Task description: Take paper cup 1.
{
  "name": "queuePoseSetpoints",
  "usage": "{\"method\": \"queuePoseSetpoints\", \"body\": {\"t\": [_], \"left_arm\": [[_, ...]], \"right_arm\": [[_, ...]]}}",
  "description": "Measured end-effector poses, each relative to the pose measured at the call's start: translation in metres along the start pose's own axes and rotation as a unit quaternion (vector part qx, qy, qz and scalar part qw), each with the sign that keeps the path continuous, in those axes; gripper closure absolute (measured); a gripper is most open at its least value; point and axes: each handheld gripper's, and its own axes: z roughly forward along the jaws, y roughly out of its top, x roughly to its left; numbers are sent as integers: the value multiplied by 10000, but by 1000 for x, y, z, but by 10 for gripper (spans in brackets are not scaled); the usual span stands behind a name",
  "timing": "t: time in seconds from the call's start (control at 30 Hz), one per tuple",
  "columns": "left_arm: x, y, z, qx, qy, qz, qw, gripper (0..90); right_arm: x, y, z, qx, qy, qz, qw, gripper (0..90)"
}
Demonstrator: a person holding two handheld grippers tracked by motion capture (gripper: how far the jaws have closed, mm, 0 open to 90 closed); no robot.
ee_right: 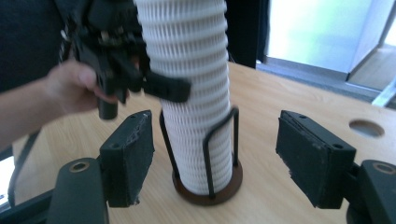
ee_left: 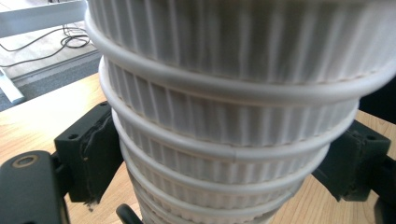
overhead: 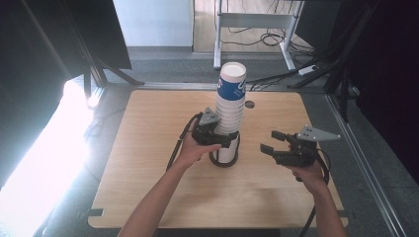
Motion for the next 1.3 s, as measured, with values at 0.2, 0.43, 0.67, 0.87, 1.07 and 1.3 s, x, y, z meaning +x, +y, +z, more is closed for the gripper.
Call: {"method": "queuePoseSetpoints", "body": {"t": [0.2, 0.43, 0.67, 0.87, 1.07, 1.3], "left_arm": [[0, 0, -1, -4, -6, -5, 10000, 124], [-1, -1, -1, -10, 14, -9, 10000, 125], [-1, 0, -1, 11, 5, 21, 10000, 125], [-2, 0, -1, 15, 14, 20, 10000, 126], [-2, 0, 0, 17, 19, 23, 10000, 126], [-2, 0, 0, -3, 22, 3, 10000, 126]], "right_arm": [[0, 26, 6, -30, 72, -98, 9999, 286], [5, 46, 15, -46, 224, -221, 9995, 287], [5, 63, 15, -116, 293, -234, 9992, 285], [3, 78, 12, -200, 311, -227, 9991, 282], [1, 91, 9, -287, 337, -204, 9988, 279], [1, 104, 13, -316, 401, -272, 9983, 273]]}}
